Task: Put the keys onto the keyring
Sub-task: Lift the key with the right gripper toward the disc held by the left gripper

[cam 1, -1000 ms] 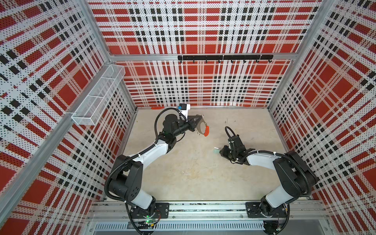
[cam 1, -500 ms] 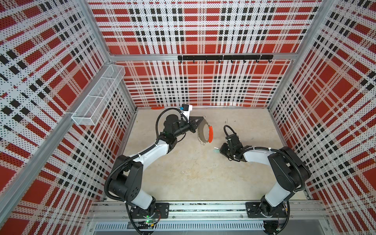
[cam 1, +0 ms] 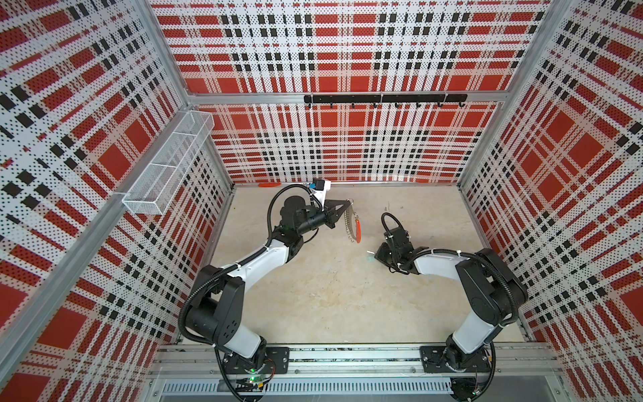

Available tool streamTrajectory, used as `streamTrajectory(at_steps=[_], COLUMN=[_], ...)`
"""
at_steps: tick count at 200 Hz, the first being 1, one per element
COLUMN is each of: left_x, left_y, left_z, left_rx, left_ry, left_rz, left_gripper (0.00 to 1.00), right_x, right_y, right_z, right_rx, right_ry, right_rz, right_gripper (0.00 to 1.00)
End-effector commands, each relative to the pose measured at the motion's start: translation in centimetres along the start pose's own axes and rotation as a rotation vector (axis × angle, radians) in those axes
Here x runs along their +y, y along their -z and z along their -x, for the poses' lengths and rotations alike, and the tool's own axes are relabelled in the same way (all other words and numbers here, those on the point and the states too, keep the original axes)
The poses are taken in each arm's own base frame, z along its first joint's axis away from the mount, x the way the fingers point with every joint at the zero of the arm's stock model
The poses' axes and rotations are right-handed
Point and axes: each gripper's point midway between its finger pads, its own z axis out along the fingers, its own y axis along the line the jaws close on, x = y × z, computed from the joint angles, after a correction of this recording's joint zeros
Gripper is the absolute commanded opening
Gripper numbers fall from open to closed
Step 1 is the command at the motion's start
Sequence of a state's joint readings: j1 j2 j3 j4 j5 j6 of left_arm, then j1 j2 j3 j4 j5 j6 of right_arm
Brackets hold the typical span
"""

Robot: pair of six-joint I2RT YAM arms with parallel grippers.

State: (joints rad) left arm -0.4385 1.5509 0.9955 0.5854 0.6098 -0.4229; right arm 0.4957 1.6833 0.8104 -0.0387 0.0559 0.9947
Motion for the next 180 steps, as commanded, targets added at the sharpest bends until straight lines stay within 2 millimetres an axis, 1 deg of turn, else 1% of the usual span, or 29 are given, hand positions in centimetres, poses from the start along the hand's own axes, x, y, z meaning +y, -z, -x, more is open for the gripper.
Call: streamTrajectory(at_steps=[1,18,29,39,51,67,73,86,113,137,152,180], left_x=[-2.9,-3.4,-3.7,-4.0,-4.5,-5.2,-5.4,-5.7,-5.9,-5.7,-5.6,-5.2], left_y=[0.2,0.4,0.6,0.8,1.2,1.6,1.6,1.6,1.5,1.5,1.5,1.5], left_z=[2.9,3.4,3.7,4.2,4.8,5.7,5.9,6.2,6.2,6.4,6.3,6.6], left_rx=[-0.086,-0.105,-0.119,-0.140,-0.166,-0.193,-0.194,-0.193,-0.192,-0.196,-0.196,-0.202], left_ry=[-0.063,-0.063,-0.060,-0.059,-0.046,-0.030,-0.023,-0.024,-0.024,-0.021,-0.018,-0.020], left_rz=[-0.117,-0.154,-0.176,-0.196,-0.230,-0.281,-0.299,-0.322,-0.336,-0.331,-0.328,-0.321], left_gripper=[0.00,0.00,0.00,0.00,0.00,0.00,0.00,0.00,0.00,0.00,0.00,0.00], right_x=[2.8,4.9,6.7,8.5,10.9,13.4,14.2,15.8,18.8,20.5,21.2,21.6], right_y=[3.6,6.4,8.5,10.8,13.6,17.2,18.3,20.2,22.8,24.6,25.2,25.0], right_z=[4.0,6.4,7.6,8.6,9.6,10.9,11.3,11.9,11.5,11.3,11.2,11.1], right_rx=[-0.174,-0.281,-0.342,-0.395,-0.420,-0.415,-0.407,-0.390,-0.334,-0.295,-0.270,-0.249], right_ry=[0.180,0.358,0.495,0.575,0.629,0.640,0.644,0.675,0.756,0.775,0.787,0.815], right_rz=[0.053,0.091,0.140,0.212,0.364,0.599,0.668,0.758,0.905,0.999,1.030,1.003], right_gripper=[0.00,0.00,0.00,0.00,0.00,0.00,0.00,0.00,0.00,0.00,0.00,0.00])
